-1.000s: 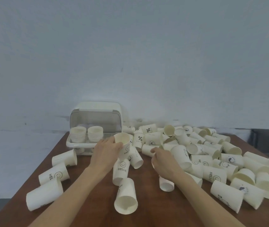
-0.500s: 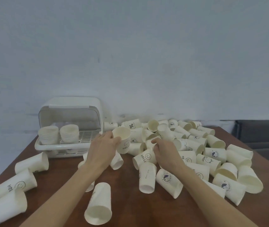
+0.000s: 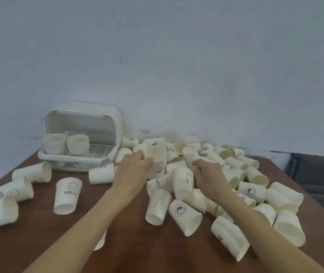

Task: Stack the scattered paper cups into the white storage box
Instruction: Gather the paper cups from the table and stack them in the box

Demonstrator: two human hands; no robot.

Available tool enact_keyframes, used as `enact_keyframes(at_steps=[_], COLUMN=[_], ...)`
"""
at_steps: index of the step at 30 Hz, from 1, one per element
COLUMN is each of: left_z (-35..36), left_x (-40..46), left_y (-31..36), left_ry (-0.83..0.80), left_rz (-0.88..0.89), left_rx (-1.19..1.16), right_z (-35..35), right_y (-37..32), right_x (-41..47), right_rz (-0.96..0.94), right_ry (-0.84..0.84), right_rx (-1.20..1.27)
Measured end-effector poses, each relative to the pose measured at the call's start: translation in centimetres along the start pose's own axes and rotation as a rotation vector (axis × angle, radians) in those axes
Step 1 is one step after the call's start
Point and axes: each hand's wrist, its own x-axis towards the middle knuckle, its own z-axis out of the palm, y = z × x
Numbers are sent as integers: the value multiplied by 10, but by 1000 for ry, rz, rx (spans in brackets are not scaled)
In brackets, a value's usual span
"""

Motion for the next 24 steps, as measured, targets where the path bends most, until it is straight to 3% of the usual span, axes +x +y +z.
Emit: enact_keyframes(at_steps=[24], left_z=[-34], left_x=[-11], left_y=[70], left_ry=[-65], left_rz=[-169], left_rx=[203], right_z=[-52], right_y=[44], right_x=[-11], right_rz=[-157], right_ry=[-30], right_rx=[39])
